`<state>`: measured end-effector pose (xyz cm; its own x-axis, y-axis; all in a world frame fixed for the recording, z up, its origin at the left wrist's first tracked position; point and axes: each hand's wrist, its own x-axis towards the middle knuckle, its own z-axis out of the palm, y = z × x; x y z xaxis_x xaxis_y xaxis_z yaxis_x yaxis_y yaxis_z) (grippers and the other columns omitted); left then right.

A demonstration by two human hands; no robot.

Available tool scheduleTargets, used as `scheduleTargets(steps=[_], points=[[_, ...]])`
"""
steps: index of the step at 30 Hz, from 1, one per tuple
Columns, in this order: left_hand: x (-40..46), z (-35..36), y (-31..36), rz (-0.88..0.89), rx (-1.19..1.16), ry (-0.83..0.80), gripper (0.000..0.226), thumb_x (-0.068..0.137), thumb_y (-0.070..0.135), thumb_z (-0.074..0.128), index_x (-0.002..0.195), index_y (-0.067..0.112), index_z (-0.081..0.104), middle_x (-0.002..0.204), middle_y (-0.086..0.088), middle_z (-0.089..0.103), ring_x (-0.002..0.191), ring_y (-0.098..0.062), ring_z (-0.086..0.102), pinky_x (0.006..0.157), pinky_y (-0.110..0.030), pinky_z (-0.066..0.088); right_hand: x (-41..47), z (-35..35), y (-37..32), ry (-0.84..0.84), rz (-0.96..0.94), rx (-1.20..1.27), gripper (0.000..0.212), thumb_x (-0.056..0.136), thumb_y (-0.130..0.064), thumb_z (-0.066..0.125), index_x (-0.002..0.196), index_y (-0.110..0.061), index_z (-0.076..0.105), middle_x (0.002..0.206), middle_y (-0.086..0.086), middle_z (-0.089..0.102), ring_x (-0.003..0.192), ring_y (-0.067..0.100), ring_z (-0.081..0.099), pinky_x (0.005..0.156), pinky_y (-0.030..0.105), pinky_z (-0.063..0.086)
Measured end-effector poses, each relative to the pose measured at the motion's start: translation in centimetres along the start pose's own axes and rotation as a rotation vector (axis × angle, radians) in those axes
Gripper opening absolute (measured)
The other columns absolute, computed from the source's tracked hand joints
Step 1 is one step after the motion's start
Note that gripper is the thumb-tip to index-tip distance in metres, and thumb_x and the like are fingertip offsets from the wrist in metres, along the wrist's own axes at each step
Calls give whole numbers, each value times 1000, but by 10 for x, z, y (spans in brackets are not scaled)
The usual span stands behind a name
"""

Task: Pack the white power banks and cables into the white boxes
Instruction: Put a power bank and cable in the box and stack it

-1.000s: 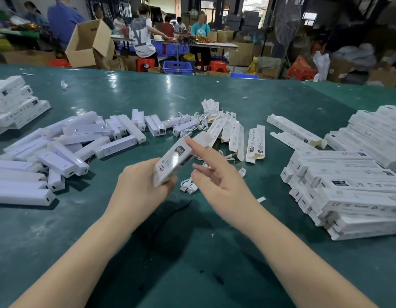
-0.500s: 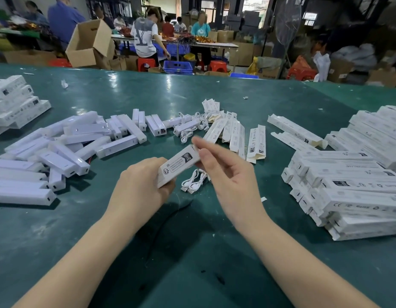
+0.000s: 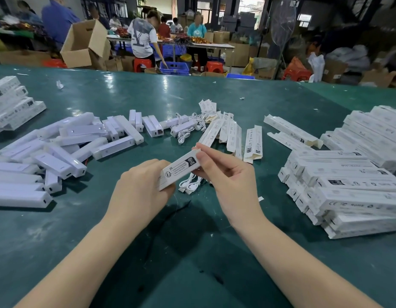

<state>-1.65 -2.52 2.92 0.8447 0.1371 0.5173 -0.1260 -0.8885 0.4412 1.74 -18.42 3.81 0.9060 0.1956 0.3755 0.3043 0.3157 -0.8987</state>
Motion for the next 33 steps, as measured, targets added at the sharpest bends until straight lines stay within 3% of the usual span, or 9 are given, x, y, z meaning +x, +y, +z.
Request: scheduleTargets(steps=[5,9,13,18,20,24,27,30,33], points=[[0,5,3,11,12,13,12,79,16,69,84,26,64,63,11,45,62,-22,46,57,-35,46,0,-1,2,51,-10,17,28,82,-28,68,105,-14,75,94,4,77,91,18,73,79,29,59],[0,5,2,-27,34,-9,10,81,22,66,81,30,60,65,10,47,64,-22,48,59,-35,46,1,-2,3,12,-16,-31,18,92,-16,65,107,-20,74,96,-2,77,91,12,72,81,28,58],[-1,4,4,-57,21,-44,36,83,24,66,63,37,38,60,9,46,58,-13,44,55,-32,40,1,-1,4,-12,-60,-121,21,97,-14,60,110,-26,72,97,-5,77,89,12,71,87,37,59],[-1,1,4,-159,-100,-96,8,83,28,66,78,24,60,66,4,56,65,-19,53,63,-41,50,-4,2,5,-41,-147,-241,27,97,-25,56,119,-36,66,108,-10,72,97,12,69,83,42,59],[-2,0,5,-162,-113,-97,6,83,28,65,81,23,62,68,3,58,66,-20,54,64,-42,51,-5,4,6,-77,-142,-251,31,97,-27,53,125,-38,61,112,-15,70,101,9,67,84,36,59],[0,1,7,-156,-34,-48,29,84,26,64,63,30,45,61,5,50,59,-18,48,56,-36,44,-2,3,5,-97,-72,-196,31,102,-19,48,130,-28,60,107,-26,70,100,0,66,89,30,57],[0,2,6,-107,41,-19,42,84,21,65,61,37,34,60,11,43,58,-21,42,56,-32,36,-3,4,5,-90,-58,-213,33,103,-17,46,133,-26,58,109,-20,71,98,9,67,92,32,56],[-2,2,5,-78,56,19,24,82,18,67,77,35,51,64,13,42,63,-24,42,57,-31,37,-5,7,5,-100,-45,-195,34,104,-16,43,134,-28,53,116,-25,67,105,2,64,90,27,55],[-2,3,5,-52,65,56,16,81,16,69,84,27,57,63,15,39,60,-24,41,54,-30,35,-6,9,3,-106,-34,-173,36,105,-14,41,134,-34,46,137,-18,55,121,-2,55,97,31,53]])
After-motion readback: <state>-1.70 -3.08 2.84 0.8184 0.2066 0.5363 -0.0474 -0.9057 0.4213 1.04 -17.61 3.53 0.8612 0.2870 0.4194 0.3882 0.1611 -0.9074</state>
